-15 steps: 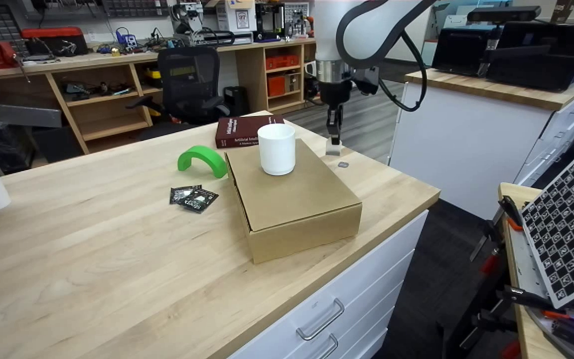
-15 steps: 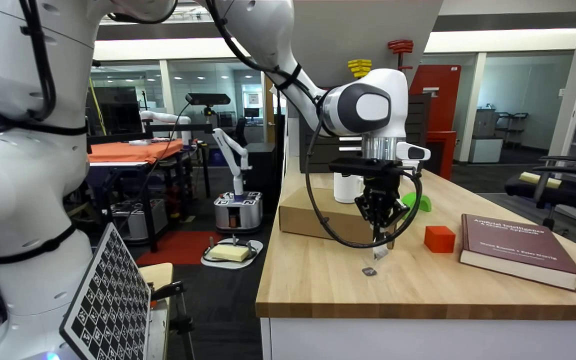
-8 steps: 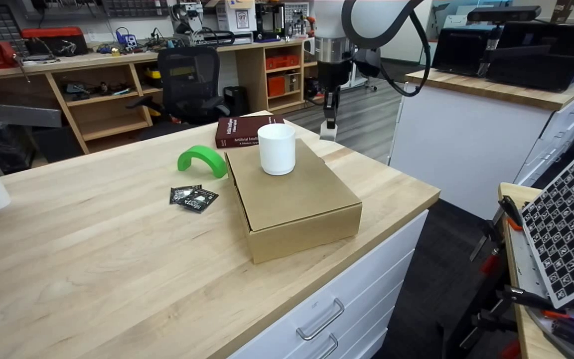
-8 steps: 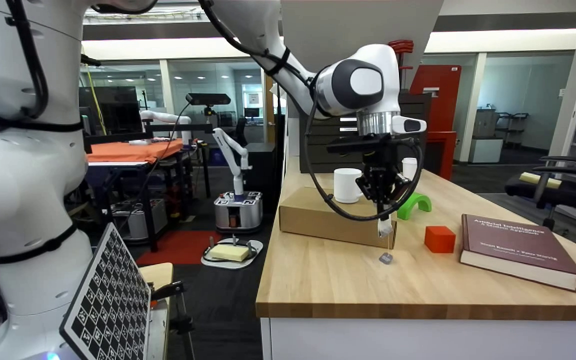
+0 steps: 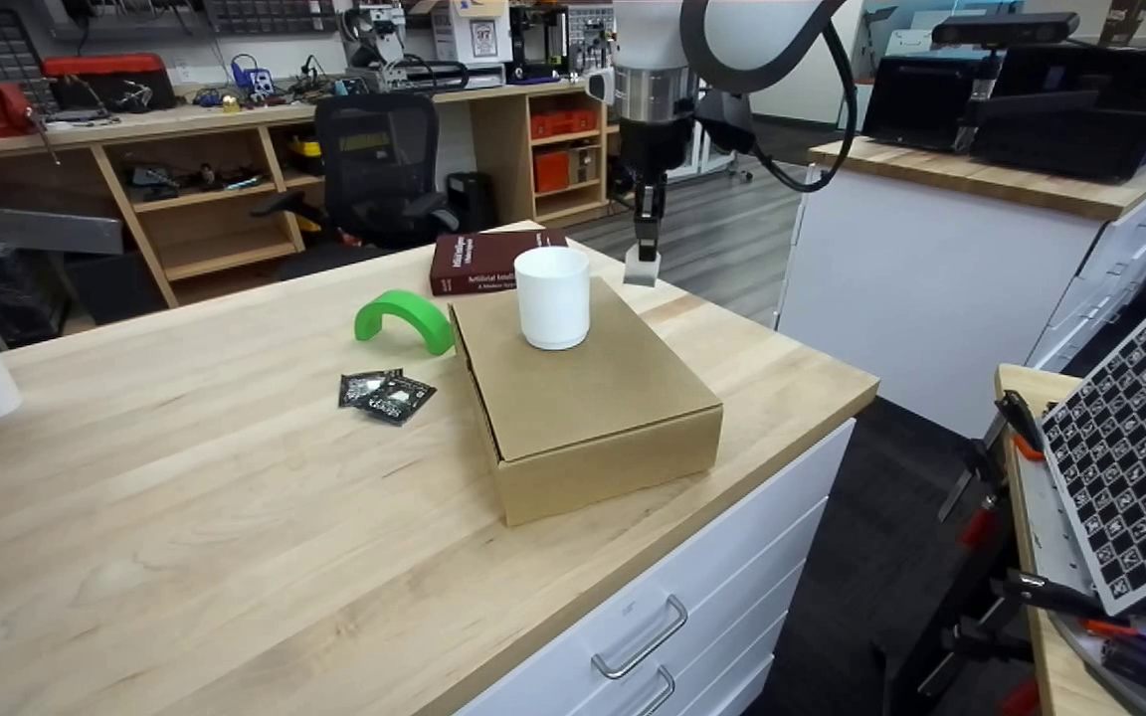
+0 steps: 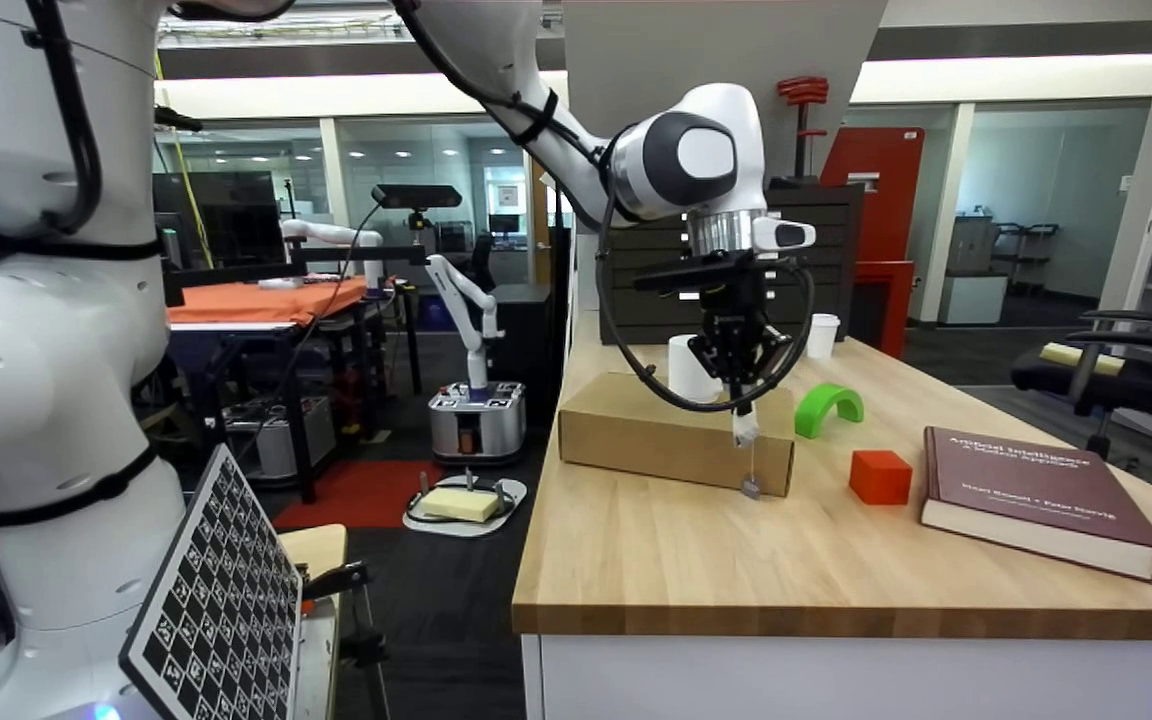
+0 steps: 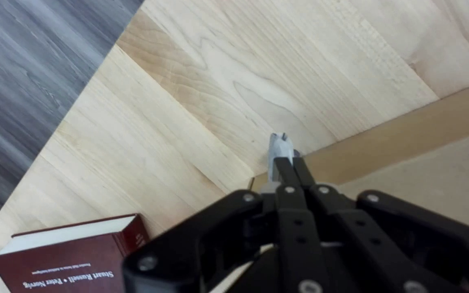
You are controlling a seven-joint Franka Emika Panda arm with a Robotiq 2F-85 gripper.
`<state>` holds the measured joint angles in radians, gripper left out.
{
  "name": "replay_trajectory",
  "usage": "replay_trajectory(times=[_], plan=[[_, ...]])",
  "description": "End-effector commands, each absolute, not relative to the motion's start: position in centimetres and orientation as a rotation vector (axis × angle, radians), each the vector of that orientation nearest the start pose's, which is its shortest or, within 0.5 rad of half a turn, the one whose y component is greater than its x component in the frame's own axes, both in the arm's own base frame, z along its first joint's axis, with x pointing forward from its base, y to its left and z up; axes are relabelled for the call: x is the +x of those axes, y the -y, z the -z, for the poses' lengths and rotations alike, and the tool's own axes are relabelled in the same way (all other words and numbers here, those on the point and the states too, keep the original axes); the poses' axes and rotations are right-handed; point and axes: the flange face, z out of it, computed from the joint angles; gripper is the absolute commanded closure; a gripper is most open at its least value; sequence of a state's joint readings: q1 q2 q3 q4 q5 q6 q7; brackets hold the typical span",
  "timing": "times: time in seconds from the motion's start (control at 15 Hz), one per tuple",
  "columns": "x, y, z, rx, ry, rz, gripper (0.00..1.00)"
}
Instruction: Put the tea bag in the mug
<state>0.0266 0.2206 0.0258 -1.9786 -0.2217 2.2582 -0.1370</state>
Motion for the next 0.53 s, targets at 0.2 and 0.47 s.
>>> replay_trajectory(times=[0.2, 0.47], plan=[[58.0, -8.6, -39.5, -3.267, 0.641, 0.148, 0.98], [58.8, -9.2, -41.2, -3.255, 0.634, 0.219, 0.98]])
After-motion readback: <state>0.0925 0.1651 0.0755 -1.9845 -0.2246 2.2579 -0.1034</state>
